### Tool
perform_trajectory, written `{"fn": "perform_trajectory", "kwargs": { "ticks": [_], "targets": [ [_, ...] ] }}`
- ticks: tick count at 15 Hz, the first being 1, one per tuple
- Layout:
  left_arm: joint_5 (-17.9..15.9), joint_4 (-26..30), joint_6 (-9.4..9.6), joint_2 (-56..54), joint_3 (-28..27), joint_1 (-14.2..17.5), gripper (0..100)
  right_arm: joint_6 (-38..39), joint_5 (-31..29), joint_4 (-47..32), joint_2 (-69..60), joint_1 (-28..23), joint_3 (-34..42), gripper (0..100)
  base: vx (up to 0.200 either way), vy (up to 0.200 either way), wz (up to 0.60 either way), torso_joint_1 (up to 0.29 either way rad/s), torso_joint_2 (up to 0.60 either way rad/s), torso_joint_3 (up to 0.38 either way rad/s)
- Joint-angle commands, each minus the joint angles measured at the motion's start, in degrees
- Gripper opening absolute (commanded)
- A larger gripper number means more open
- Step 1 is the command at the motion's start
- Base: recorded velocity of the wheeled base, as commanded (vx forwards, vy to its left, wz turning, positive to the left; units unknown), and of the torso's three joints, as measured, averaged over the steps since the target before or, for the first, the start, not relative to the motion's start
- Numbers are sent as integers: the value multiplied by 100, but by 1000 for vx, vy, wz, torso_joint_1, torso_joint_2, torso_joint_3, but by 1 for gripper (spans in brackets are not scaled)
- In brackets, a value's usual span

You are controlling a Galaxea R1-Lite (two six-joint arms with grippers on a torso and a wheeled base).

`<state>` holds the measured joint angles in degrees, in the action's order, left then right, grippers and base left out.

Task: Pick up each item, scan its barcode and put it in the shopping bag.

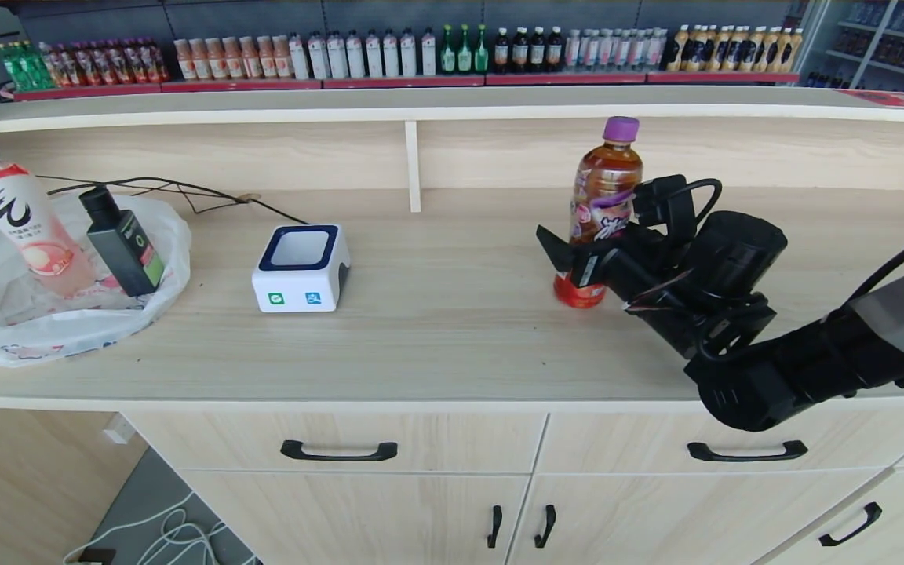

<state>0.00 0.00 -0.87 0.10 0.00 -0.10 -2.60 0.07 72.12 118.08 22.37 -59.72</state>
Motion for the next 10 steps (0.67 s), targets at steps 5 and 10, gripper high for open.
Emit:
{"fn": "perform_trajectory", "kwargs": {
  "ticks": [5,10],
  "targets": [
    [0,0,34,-1,0,1,100,-48,-78,21,-57,110,31,0,0,0,0,0,0,0],
    [0,0,16,-1,0,1,100,-48,-78,39,-145,145,189,0,0,0,0,0,0,0]
  ]
}}
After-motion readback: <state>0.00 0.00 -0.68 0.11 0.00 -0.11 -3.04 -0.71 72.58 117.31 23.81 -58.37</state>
